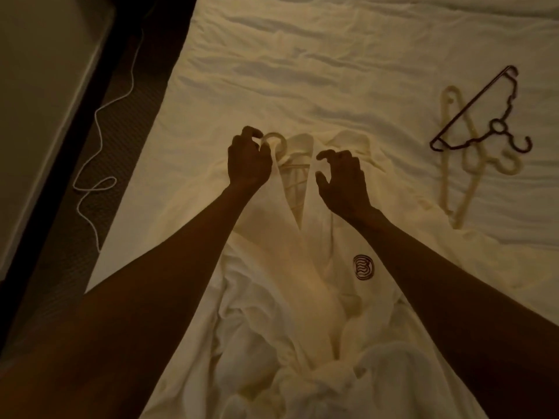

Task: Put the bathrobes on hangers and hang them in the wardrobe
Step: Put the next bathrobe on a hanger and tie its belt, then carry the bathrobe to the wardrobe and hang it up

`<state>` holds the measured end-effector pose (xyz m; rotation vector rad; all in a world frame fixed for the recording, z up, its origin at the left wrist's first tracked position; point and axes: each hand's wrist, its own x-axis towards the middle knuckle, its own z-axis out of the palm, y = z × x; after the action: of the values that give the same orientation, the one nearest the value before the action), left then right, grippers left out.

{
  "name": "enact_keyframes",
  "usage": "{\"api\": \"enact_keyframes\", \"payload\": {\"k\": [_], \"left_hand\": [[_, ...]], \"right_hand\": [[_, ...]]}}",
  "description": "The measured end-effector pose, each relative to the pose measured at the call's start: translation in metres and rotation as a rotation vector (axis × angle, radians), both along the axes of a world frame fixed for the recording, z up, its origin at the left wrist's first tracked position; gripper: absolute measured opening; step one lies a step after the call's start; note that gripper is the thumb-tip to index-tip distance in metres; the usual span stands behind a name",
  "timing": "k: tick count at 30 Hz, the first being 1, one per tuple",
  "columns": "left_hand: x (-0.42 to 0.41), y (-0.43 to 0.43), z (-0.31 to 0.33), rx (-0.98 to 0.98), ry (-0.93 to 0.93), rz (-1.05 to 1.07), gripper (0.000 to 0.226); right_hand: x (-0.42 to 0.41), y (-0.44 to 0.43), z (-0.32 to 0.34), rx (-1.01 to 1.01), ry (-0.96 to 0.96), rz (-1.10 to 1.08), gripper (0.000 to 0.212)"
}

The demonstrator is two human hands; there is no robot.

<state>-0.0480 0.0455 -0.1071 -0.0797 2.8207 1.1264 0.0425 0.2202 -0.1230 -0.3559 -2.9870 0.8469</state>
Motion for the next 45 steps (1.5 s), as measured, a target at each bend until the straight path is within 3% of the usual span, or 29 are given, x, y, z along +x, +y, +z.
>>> {"api": "enact_keyframes", "payload": {"k": [4,8,13,18,22,28,34,41,45], "left_hand": [[-0.023,0.006,-0.023,-0.091,-0.021,0.065,0.033],[-0.043,0.007,-0.040,-0.014,-0.163,-0.004,0.046],[-0.049,0.014,-0.031,0.011,-0.165,-0.063,0.033],[-0.045,0.015,-0.001,0.150,-0.132,-0.006,0.020],[-0.039,0.013,0.049,0.169,-0.075,-0.034,0.008],[-0.004,0.008,0.150,0.192,0.055,-0.024,0.007],[0.051,0.004,0.278,0.282,0.183,-0.248,0.009],[0.120,-0.009,0.414,0.211,0.283,-0.427,0.014],[0.153,-0.022,0.483,0.222,0.292,-0.371,0.013]], "right_hand": [[-0.027,-0.003,-0.019,0.080,0.051,-0.069,0.048],[-0.049,-0.009,-0.025,0.054,-0.076,-0.140,0.063],[-0.050,-0.002,-0.021,0.187,-0.161,-0.078,0.043],[-0.040,0.015,0.009,-0.025,-0.042,-0.053,0.029],[-0.014,0.024,0.048,-0.206,-0.013,-0.070,0.020],[0.035,0.015,0.135,-0.202,0.079,-0.029,0.018],[0.074,0.008,0.239,-0.185,0.123,-0.041,0.011],[0.118,0.022,0.361,-0.123,0.246,0.020,0.021],[0.138,0.024,0.419,-0.055,0.161,0.102,0.040]]}}
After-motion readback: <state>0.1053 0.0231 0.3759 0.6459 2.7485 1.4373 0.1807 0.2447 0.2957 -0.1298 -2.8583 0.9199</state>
